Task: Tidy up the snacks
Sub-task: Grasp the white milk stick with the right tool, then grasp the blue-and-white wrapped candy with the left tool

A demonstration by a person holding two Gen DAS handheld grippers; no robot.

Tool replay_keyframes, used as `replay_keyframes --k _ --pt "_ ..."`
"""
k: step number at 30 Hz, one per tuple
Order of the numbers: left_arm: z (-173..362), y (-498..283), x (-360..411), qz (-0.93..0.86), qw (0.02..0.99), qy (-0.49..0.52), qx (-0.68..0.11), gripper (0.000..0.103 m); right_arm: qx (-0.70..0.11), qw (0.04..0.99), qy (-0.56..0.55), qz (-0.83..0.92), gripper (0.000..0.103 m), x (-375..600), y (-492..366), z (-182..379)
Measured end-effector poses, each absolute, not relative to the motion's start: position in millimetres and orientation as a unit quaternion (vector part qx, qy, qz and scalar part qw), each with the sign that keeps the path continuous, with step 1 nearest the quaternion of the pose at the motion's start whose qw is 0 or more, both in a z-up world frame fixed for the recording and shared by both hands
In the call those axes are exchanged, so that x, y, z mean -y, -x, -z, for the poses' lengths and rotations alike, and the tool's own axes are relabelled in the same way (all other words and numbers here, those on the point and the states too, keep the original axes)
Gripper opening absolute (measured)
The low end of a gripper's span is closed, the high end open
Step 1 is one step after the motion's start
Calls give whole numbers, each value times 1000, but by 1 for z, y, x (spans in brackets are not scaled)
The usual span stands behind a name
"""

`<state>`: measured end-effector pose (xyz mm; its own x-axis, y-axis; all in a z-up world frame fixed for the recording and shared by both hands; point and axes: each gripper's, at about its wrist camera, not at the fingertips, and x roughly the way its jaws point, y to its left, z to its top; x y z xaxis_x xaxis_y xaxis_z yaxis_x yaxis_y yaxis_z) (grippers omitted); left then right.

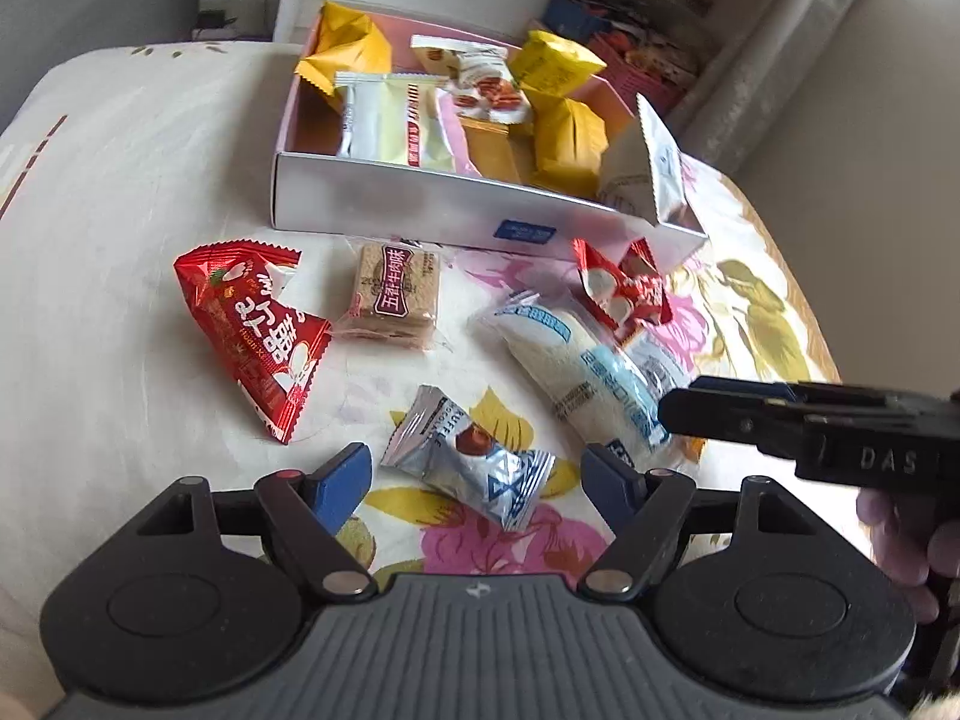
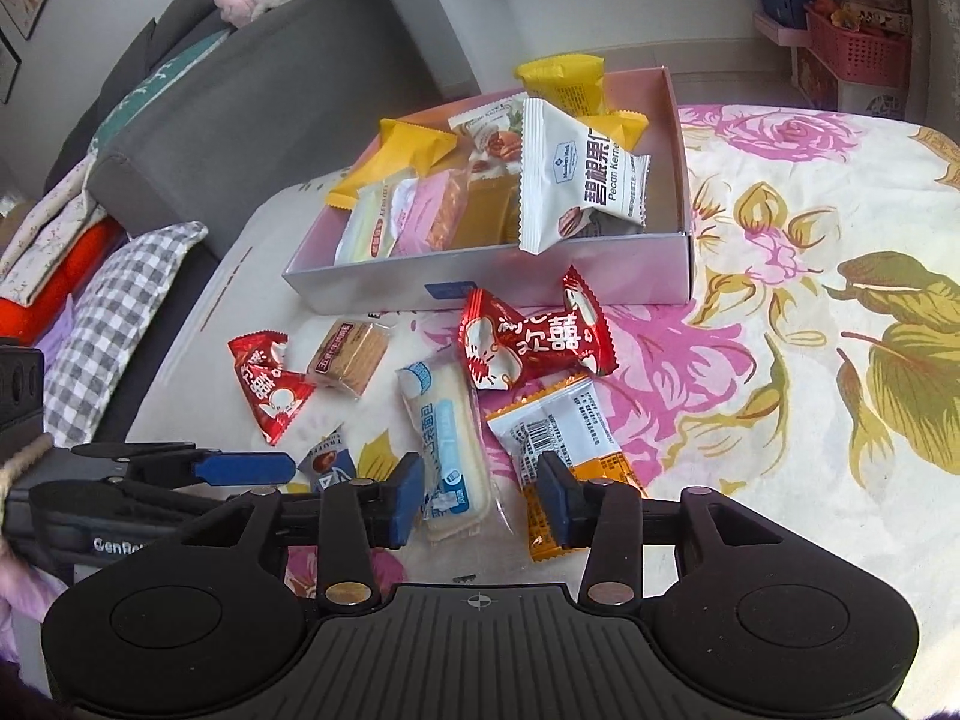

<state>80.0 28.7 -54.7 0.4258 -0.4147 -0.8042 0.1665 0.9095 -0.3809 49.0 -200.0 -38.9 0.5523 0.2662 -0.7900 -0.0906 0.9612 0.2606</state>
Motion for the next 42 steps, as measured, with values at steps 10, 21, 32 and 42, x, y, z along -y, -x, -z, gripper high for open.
replay_keyframes --k 10,21,32,42 --pt "54 -83 -3 108 858 59 -499 37 -449 887 -41 -102 46 190 -47 38" --pt "50 -71 -27 166 863 -13 -477 24 -439 885 44 -147 50 161 -42 50" --pt "52 -73 -37 122 834 91 -531 51 -413 880 163 -168 54 128 -30 68" --pt "52 -68 -36 84 844 66 -525 23 -405 883 169 -166 52 127 -32 75"
